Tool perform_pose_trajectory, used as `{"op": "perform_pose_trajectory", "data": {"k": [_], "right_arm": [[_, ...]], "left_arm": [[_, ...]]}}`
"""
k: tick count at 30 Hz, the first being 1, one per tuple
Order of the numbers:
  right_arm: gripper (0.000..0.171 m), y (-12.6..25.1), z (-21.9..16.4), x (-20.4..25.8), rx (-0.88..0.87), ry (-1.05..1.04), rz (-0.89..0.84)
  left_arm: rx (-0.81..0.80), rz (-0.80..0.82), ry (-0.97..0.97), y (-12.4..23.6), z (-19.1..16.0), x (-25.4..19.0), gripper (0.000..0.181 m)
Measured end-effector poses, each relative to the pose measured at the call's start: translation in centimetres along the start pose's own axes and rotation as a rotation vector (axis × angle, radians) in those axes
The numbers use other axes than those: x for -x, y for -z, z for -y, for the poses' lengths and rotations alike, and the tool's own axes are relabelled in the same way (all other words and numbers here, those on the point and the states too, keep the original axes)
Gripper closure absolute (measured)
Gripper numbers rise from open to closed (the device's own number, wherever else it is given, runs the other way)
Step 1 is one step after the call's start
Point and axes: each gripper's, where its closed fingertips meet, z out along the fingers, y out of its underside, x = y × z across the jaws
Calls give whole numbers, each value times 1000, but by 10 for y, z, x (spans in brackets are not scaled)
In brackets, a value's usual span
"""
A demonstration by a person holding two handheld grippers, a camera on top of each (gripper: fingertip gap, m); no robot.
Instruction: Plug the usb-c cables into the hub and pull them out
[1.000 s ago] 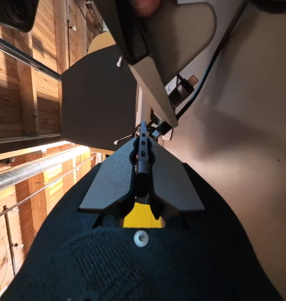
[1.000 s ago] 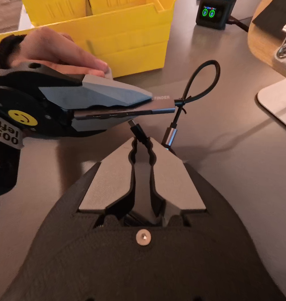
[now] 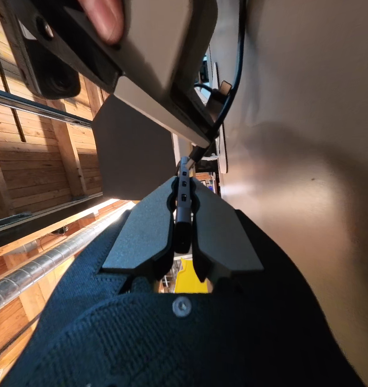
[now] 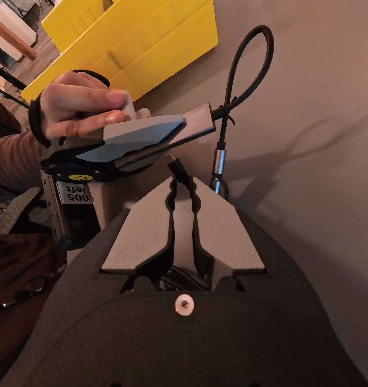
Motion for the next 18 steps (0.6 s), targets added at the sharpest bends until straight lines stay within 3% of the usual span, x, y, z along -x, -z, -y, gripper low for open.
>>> {"op": "perform_pose_trajectory", "data": {"k": [18], "right_arm": [[162, 5, 2, 1, -31, -106, 62]], "left_arm": [[75, 16, -13, -2, -6, 1, 175]]}}
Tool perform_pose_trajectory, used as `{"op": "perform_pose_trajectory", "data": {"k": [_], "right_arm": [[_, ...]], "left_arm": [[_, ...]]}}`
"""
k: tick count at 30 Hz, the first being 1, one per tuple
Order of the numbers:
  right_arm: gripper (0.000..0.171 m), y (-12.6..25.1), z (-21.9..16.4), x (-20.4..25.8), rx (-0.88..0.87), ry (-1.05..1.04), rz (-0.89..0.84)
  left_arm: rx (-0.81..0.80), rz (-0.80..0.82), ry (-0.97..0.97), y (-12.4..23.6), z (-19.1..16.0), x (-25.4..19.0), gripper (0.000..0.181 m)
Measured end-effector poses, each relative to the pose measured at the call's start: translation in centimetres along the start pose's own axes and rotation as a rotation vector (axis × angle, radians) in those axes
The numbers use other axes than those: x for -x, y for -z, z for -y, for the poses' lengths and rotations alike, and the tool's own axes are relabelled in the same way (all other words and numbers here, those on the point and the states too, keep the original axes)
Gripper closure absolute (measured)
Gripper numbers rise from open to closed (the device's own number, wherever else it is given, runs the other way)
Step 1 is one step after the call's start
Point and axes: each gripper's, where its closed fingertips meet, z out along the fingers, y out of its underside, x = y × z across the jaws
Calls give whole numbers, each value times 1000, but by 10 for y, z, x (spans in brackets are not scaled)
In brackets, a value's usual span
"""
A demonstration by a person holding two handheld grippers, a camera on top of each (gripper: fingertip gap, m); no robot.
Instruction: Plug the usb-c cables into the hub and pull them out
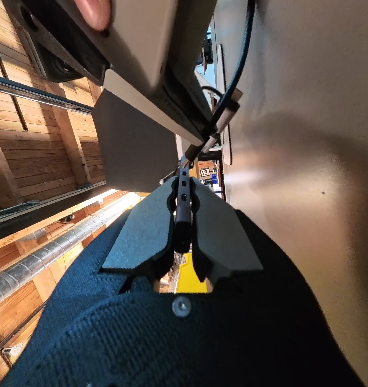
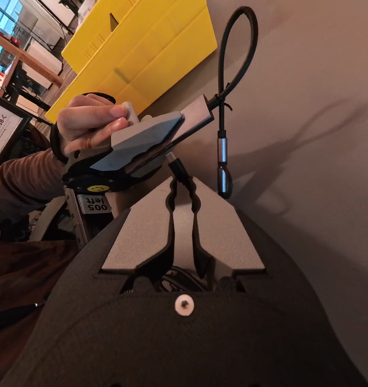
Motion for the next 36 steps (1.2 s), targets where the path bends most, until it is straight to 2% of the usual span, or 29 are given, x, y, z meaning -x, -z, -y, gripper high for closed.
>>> {"op": "perform_pose_trajectory", "data": {"k": [36], "right_arm": [[163, 1, -5, -5, 34, -61, -9]], "left_arm": [[-41, 7, -51, -2, 8, -4, 175]]}}
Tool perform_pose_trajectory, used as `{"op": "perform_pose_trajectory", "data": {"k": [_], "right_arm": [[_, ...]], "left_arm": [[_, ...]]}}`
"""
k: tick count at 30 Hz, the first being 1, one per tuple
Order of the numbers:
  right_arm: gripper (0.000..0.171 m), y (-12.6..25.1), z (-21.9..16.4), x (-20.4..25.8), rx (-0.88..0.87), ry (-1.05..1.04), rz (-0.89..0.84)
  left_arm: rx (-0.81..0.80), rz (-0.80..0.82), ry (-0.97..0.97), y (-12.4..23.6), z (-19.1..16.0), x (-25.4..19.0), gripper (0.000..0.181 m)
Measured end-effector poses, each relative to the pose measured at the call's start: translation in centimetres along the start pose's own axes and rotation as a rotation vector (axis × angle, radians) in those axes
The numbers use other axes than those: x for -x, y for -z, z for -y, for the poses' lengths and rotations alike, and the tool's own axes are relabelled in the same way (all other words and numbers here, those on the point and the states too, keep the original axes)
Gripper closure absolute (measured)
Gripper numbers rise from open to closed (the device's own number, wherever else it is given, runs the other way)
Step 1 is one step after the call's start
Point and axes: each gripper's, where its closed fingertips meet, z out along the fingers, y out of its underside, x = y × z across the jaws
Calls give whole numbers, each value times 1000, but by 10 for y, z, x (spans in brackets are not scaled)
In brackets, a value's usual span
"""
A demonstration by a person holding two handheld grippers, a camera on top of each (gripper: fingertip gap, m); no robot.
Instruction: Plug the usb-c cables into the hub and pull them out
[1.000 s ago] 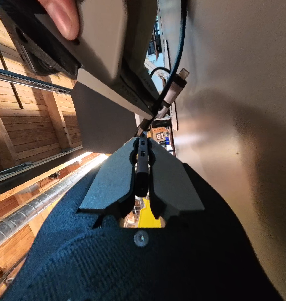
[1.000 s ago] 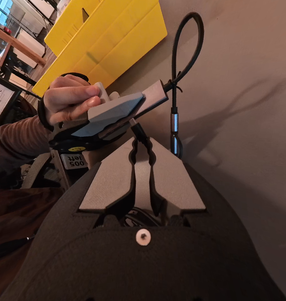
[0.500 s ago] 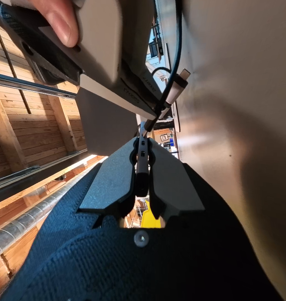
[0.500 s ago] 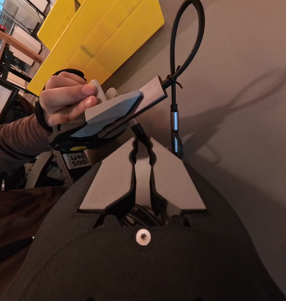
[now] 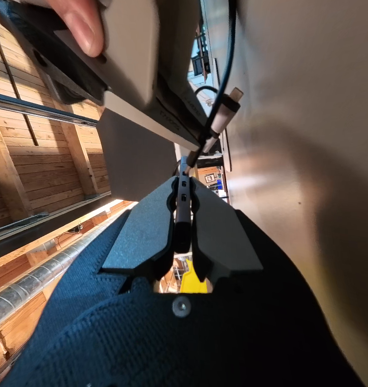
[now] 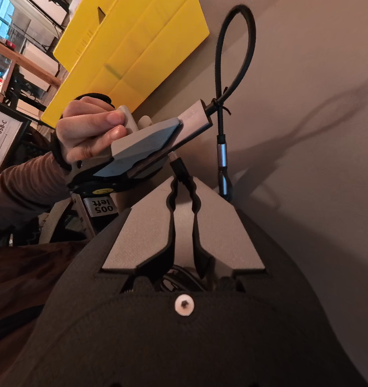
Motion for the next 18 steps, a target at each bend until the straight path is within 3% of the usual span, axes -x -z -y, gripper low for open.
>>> {"op": "perform_pose_trajectory", "data": {"k": [18], "right_arm": [[163, 0, -3, 1, 23, 5, -4]], "left_arm": [[-12, 5, -4, -1, 5, 0, 175]]}}
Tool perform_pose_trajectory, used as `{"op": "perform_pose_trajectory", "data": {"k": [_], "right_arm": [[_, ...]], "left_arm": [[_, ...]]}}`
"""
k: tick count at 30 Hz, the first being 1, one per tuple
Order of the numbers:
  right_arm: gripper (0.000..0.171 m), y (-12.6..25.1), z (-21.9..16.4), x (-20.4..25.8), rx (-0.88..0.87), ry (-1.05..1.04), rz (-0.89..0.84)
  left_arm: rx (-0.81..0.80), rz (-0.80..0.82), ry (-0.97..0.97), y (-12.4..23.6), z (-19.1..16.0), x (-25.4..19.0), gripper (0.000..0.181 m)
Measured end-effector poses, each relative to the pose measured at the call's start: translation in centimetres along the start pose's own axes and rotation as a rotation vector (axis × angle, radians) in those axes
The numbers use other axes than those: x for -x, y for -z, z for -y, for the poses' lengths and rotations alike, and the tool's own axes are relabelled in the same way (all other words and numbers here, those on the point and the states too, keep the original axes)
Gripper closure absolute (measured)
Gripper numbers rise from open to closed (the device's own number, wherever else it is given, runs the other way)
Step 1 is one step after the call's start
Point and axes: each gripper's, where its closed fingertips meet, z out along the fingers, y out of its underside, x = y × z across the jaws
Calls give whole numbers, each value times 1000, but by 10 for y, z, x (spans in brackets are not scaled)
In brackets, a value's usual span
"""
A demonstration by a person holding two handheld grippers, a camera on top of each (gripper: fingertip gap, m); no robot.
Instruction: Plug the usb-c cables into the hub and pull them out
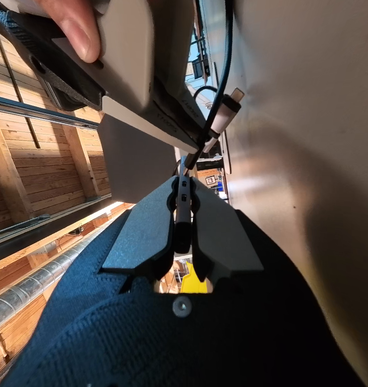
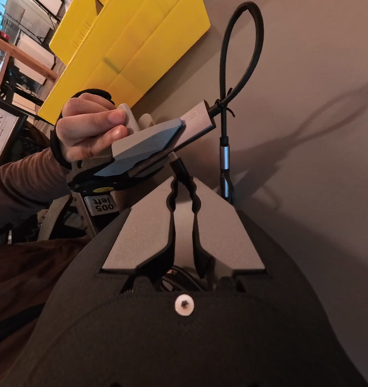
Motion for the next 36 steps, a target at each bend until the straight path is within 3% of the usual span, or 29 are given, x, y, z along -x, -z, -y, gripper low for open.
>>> {"op": "perform_pose_trajectory", "data": {"k": [6, 12, 20, 36], "right_arm": [[163, 0, -4, 5, 23, -61, 76], [163, 2, -4, 5, 36, -9, 18], [163, 0, 0, 7, -12, -68, 78], [165, -4, 8, 10, -59, -107, 130]], "left_arm": [[-10, -11, -12, 3, 5, 0, 175], [-3, -37, -12, 3, 7, -3, 175], [52, -57, -21, 5, 4, -5, 175], [115, -138, 108, 7, -1, -8, 176]]}}
